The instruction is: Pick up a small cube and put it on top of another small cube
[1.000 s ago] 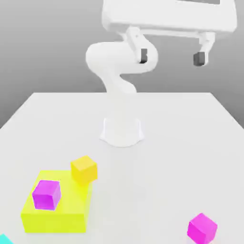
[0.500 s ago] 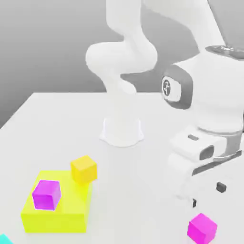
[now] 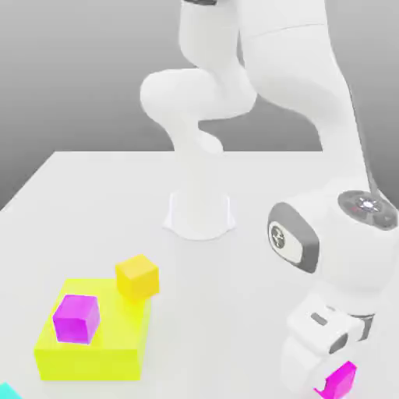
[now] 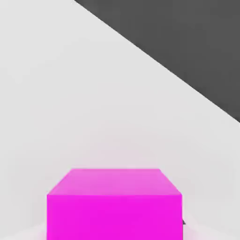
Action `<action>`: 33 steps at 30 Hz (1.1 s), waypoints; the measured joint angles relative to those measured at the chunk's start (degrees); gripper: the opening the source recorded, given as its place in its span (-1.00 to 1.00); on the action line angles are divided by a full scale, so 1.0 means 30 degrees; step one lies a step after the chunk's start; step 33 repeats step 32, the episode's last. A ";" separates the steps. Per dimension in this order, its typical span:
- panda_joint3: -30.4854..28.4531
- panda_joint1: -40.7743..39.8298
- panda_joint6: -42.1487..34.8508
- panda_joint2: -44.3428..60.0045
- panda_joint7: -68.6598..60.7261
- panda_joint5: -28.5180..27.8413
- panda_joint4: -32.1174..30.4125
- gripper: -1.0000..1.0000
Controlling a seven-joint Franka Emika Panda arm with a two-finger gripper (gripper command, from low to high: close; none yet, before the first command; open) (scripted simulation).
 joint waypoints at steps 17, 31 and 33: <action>-0.2893 -0.5771 -0.5080 -1.1653 0.6923 0.2459 -0.6446 -1.00; -0.4116 -0.9046 -0.2684 -1.3084 1.1218 0.2582 -1.0208 1.00; -0.4116 -0.9046 -0.2684 -1.3084 1.1218 0.2582 -1.0208 1.00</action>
